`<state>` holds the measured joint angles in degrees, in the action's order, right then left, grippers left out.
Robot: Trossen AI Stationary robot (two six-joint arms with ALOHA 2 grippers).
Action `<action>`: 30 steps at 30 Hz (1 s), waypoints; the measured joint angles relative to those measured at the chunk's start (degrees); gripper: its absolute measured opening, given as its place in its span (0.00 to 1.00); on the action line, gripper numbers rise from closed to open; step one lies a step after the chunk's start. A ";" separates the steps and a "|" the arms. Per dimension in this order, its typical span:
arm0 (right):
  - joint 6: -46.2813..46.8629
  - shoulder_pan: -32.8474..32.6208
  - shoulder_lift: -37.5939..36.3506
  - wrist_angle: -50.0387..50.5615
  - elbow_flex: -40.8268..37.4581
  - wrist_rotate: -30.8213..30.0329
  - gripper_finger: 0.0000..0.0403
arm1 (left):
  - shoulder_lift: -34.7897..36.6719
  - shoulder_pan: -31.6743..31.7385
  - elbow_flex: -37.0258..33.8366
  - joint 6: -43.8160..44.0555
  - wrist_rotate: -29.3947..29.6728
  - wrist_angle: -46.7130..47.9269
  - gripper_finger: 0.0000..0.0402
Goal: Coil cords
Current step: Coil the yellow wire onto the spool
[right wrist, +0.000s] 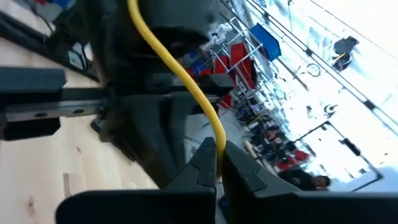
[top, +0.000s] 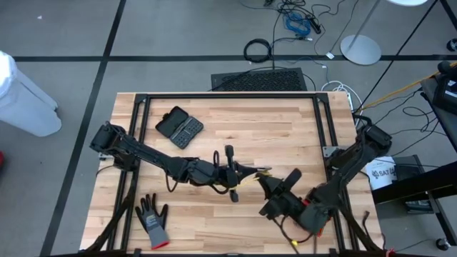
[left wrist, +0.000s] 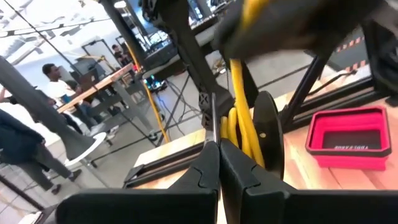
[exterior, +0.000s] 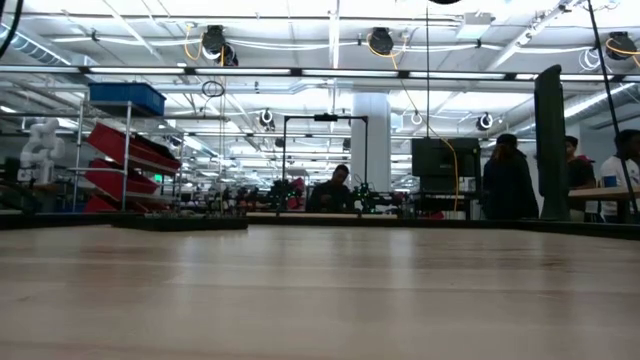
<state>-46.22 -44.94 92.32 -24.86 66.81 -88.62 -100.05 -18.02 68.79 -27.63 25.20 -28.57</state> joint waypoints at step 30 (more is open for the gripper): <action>20.61 -7.37 -8.12 8.73 0.00 -1.49 0.00 | 2.26 -3.57 -0.11 -3.18 4.67 -8.64 0.00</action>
<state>-25.61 -52.31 84.20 -16.13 66.81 -90.11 -97.79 -21.59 68.69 -30.81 29.87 -37.22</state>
